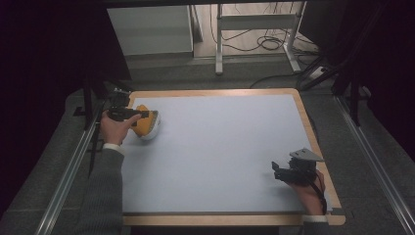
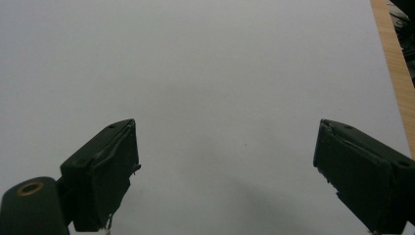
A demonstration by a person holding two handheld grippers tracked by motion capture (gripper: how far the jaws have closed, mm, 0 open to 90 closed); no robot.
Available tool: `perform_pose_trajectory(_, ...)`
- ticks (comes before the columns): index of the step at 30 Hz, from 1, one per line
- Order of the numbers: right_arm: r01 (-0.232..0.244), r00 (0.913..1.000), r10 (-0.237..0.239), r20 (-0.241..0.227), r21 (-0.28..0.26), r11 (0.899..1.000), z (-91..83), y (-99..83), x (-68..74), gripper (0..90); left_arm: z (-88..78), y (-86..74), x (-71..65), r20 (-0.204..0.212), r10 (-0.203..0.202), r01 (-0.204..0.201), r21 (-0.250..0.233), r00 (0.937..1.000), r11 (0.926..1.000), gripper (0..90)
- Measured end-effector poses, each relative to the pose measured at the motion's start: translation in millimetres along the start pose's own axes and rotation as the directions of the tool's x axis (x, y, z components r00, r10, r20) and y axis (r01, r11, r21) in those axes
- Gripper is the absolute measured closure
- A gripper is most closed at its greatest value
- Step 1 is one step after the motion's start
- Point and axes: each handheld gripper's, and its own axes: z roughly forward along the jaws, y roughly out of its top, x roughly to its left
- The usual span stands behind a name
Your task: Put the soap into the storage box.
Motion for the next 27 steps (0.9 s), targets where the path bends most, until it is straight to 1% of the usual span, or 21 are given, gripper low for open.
perform_pose_trajectory(1, 0.001, 1.0, -0.001, -0.001, -0.001, 1.0, 0.0, 0.1, 0.0, 9.5, -2.6, -2.2, -1.4, 0.018, 0.004, -0.004, -0.005, 0.9998, 1.0, 26.7)
perform_pose_trajectory(4, 0.001, 1.0, -0.001, -0.001, 0.001, 1.0, 0.1, -0.1, -0.2, 9.5, -7.6, -7.8, -5.3, 0.037, 0.013, -0.012, -0.019, 0.9993, 0.9997, 26.6)
perform_pose_trajectory(6, 0.0, 1.0, 0.0, 0.0, 0.001, 1.0, -0.1, -0.2, -0.6, 9.5, -11.0, -11.5, -7.2, 0.059, 0.024, -0.023, -0.024, 0.998, 0.9995, 26.6)
perform_pose_trajectory(7, -0.001, 1.0, 0.001, 0.0, 0.001, 1.0, -0.2, -0.2, -0.7, 9.5, -12.9, -14.0, -8.5, 0.073, 0.035, -0.033, -0.022, 0.9967, 0.9992, 26.7)
perform_pose_trajectory(9, -0.002, 1.0, 0.002, 0.002, 0.001, 1.0, -0.6, -0.2, -1.0, 9.5, -15.4, -18.4, -10.3, 0.1, 0.039, -0.035, -0.038, 0.9942, 0.9987, 27.3)
perform_pose_trajectory(11, -0.003, 1.0, 0.003, 0.004, 0.002, 1.0, -0.8, -0.3, -1.1, 9.5, -18.4, -24.9, -12.6, 0.108, 0.056, -0.052, -0.042, 0.9926, 0.9978, 27.3)
perform_pose_trajectory(16, -0.003, 1.0, 0.003, 0.005, 0.004, 1.0, -0.2, -0.5, -0.8, 9.5, -22.1, -39.3, -16.4, 0.139, 0.079, -0.072, -0.059, 0.9871, 0.9957, 27.3)
perform_pose_trajectory(19, -0.001, 1.0, 0.001, 0.003, 0.008, 1.0, -0.1, -0.6, -0.4, 9.5, -23.4, -46.8, -19.8, 0.17, 0.105, -0.097, -0.057, 0.9799, 0.9937, 26.9)
perform_pose_trajectory(21, -0.001, 1.0, 0.001, 0.003, 0.008, 1.0, -0.2, -0.6, -0.5, 9.5, -24.0, -54.1, -23.1, 0.199, 0.129, -0.122, -0.049, 0.9715, 0.9914, 25.9)
perform_pose_trajectory(27, -0.005, 1.0, 0.005, 0.005, 0.007, 1.0, -1.0, -0.6, -1.1, 9.5, -27.4, -77.0, -31.4, 0.23, 0.172, -0.162, -0.063, 0.9579, 0.9848, 25.0)
